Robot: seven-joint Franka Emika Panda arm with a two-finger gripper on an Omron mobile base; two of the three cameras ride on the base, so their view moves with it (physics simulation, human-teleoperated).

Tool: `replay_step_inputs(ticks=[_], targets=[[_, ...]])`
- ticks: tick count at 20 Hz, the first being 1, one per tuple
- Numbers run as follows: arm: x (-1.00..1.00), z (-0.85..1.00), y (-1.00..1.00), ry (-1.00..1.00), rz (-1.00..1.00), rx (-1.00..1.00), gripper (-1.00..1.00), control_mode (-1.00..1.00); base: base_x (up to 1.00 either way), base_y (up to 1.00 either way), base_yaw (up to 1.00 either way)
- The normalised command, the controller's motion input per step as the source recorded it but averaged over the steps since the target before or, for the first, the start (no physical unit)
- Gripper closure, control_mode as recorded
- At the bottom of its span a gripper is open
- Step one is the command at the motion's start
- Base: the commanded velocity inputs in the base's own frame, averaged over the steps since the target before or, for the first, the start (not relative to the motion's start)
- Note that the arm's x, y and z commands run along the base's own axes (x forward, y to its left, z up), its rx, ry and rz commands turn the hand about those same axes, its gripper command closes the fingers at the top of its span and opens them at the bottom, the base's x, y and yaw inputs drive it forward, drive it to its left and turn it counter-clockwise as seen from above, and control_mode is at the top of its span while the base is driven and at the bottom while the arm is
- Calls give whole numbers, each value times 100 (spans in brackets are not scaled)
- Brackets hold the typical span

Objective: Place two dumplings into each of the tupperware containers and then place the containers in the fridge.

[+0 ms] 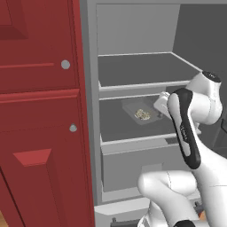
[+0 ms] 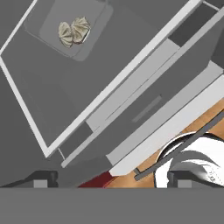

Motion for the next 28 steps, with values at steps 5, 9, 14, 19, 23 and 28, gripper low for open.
replay_step_inputs(ticks=[5,9,14,19,23,28], targets=[[-52,42,6,0,0,-19,-100,-100,0,0,0],[-66,35,0,0,0,-16,-100,-100,0,0,0],[-53,22,0,2,13,-10,-100,-100,0,0,0],[-7,2,9,0,36,-6,-100,-100,0,0,0],[-58,0,9,0,28,-8,-100,-100,0,0,0],[-38,0,21,0,7,-11,-100,-100,0,0,0]])
